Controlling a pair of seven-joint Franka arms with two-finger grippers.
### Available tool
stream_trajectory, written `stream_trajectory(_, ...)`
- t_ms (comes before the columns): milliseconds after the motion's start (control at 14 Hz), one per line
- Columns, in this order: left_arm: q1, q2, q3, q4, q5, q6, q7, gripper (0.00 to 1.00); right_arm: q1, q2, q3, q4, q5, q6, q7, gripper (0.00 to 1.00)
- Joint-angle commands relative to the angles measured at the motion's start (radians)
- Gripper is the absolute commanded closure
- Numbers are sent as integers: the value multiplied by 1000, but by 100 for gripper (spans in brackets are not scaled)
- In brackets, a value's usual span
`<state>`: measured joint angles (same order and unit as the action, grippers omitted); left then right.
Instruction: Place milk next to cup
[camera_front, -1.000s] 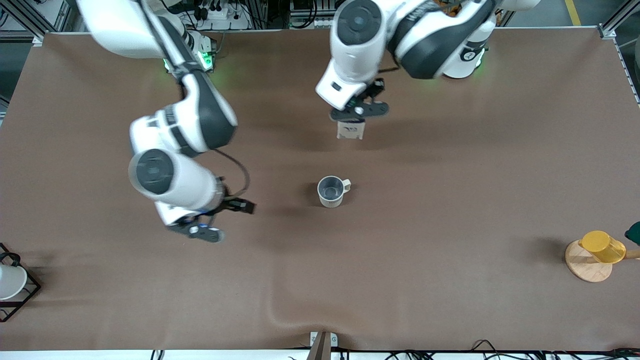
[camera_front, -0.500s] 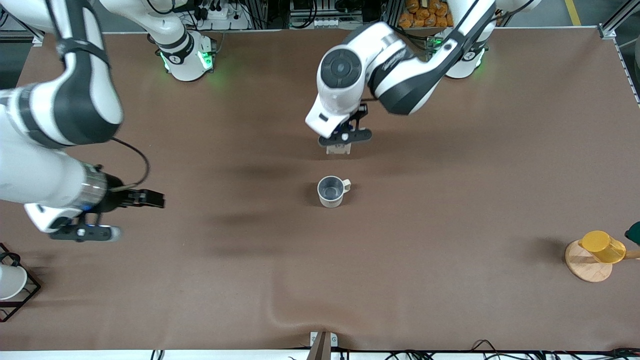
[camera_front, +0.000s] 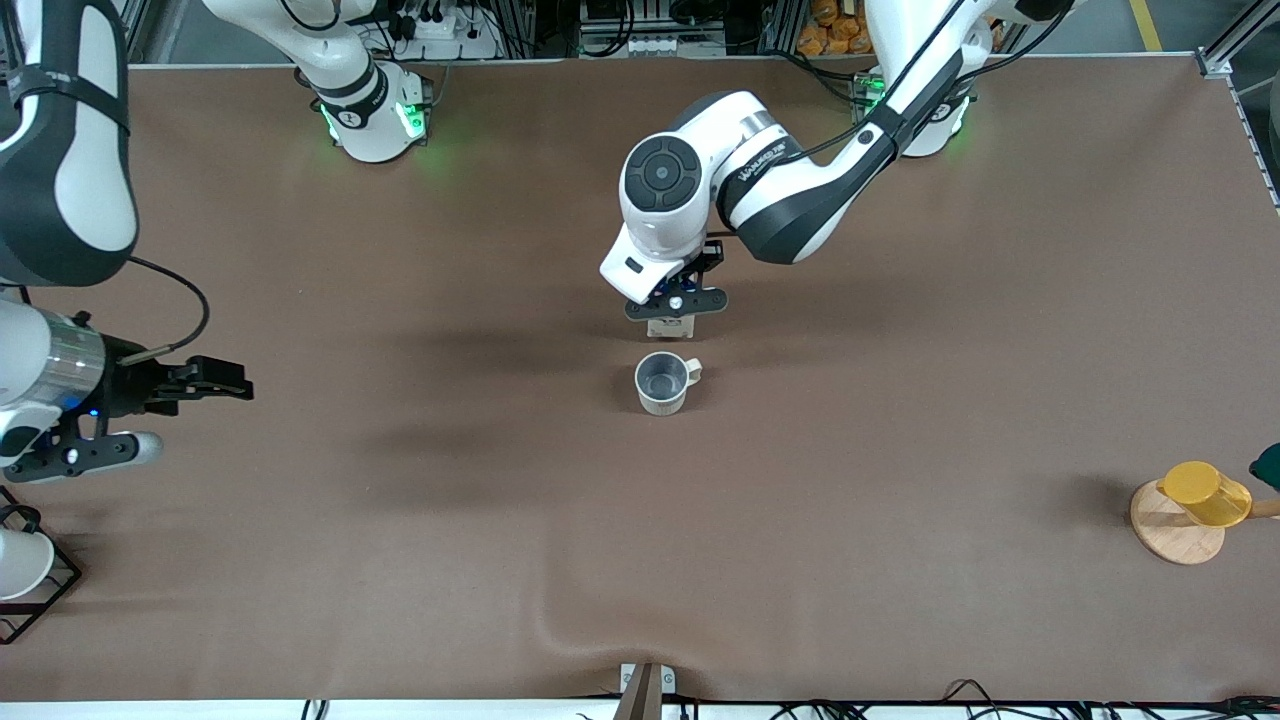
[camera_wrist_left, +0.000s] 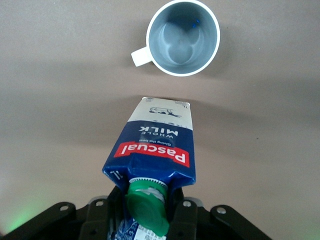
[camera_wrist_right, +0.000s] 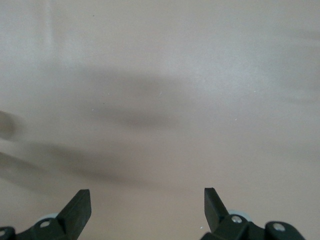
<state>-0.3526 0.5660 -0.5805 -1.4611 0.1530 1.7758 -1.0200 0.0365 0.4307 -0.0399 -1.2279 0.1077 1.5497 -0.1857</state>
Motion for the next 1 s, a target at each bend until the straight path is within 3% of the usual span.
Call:
stream_trajectory(0,-3,26,8,28,25,11,0,66,-52,-49,14,-28,-6,-3,-75,0)
stream_trajectory(643,-29,84,37,62,27,51,-5,66,-159,-115,17,-31,7,-90,-260,0)
stream_trajectory(786,-31,95,39,64,37,51,-3,65,-162,-154,17,-36,32,-118,-249,0)
stream_trajectory(929,-39,103,39,64,39,53,-3,63,-155,-203,20,-80,32,-121,-111,0)
